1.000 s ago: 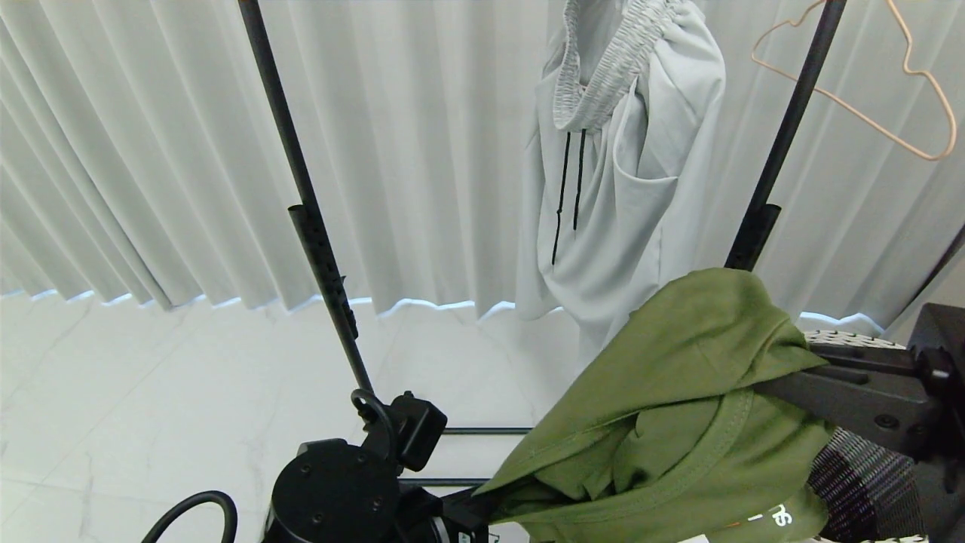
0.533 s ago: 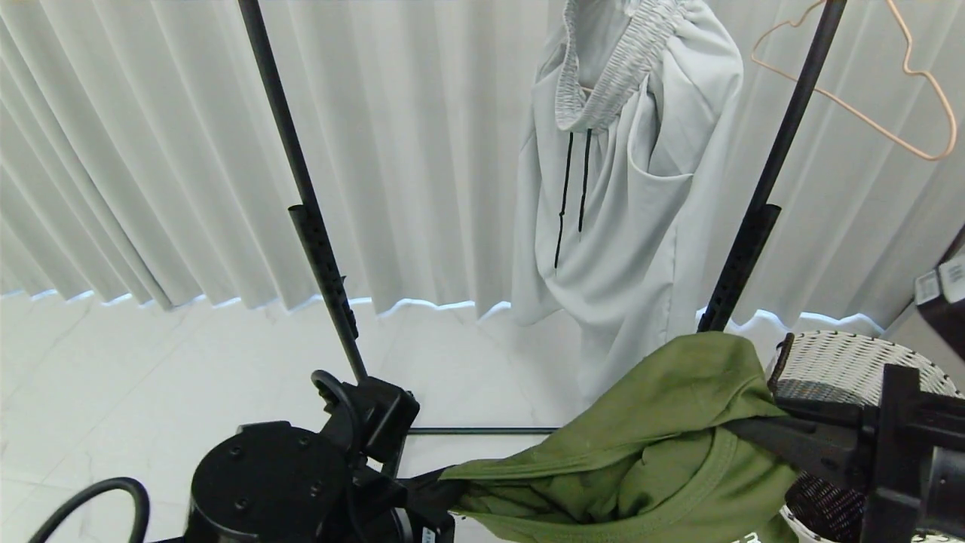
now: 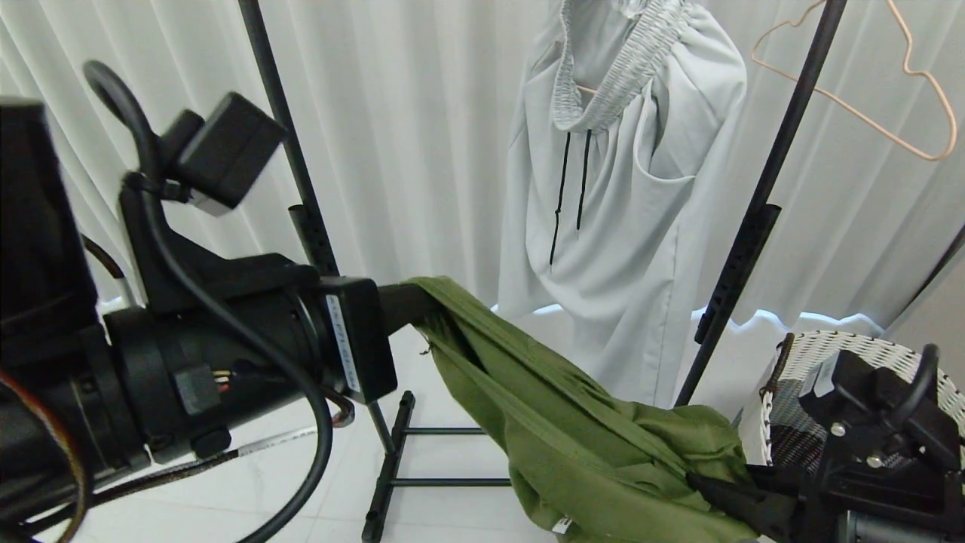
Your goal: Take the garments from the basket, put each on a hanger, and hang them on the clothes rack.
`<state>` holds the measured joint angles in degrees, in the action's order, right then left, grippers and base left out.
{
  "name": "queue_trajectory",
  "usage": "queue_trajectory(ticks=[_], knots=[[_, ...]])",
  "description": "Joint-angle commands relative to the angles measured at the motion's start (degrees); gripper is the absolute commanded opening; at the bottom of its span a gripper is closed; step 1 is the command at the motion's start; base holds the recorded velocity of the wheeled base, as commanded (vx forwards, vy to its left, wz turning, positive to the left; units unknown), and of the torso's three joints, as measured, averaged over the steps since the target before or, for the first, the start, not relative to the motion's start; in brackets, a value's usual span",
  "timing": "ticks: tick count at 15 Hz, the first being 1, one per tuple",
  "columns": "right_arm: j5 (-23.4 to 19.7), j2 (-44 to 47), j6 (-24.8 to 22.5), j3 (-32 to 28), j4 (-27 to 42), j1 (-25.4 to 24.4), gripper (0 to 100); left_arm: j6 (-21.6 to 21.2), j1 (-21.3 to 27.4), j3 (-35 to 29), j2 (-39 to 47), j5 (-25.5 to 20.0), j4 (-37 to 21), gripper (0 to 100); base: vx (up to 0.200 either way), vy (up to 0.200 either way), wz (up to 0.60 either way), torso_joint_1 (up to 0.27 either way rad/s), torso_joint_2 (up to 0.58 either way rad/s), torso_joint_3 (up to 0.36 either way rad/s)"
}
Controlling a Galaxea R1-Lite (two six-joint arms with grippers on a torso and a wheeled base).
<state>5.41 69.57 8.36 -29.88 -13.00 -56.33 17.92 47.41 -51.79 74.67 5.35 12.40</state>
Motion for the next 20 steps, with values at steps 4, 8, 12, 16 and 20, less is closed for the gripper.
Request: queue_trajectory(ticks=[4,8,12,16,20], knots=[[0.0,0.4,0.3,2.2,0.1,-0.1,100,0.1,0.8,-1.9,0.2,0.2,0.0,0,0.000,0.000,0.00,0.000,0.00,0.000],[-0.8,2.9,3.8,5.4,-10.0,-2.2,100,0.1,2.2,-2.4,4.3,1.1,0.0,0,0.000,0.000,0.00,0.000,0.00,0.000],[-0.7,12.9,6.8,4.9,-27.1,-7.7,100,0.0,2.1,-3.1,8.5,5.8,0.0,0,0.000,0.000,0.00,0.000,0.00,0.000],[0.6,20.3,6.7,0.9,-32.6,-9.1,100,0.0,2.2,-4.8,9.7,7.4,-0.1,0,0.000,0.000,0.00,0.000,0.00,0.000],[6.0,25.8,6.5,-3.8,-32.8,-5.5,100,0.0,3.3,-4.9,9.4,7.4,-0.1,0,0.000,0.000,0.00,0.000,0.00,0.000]])
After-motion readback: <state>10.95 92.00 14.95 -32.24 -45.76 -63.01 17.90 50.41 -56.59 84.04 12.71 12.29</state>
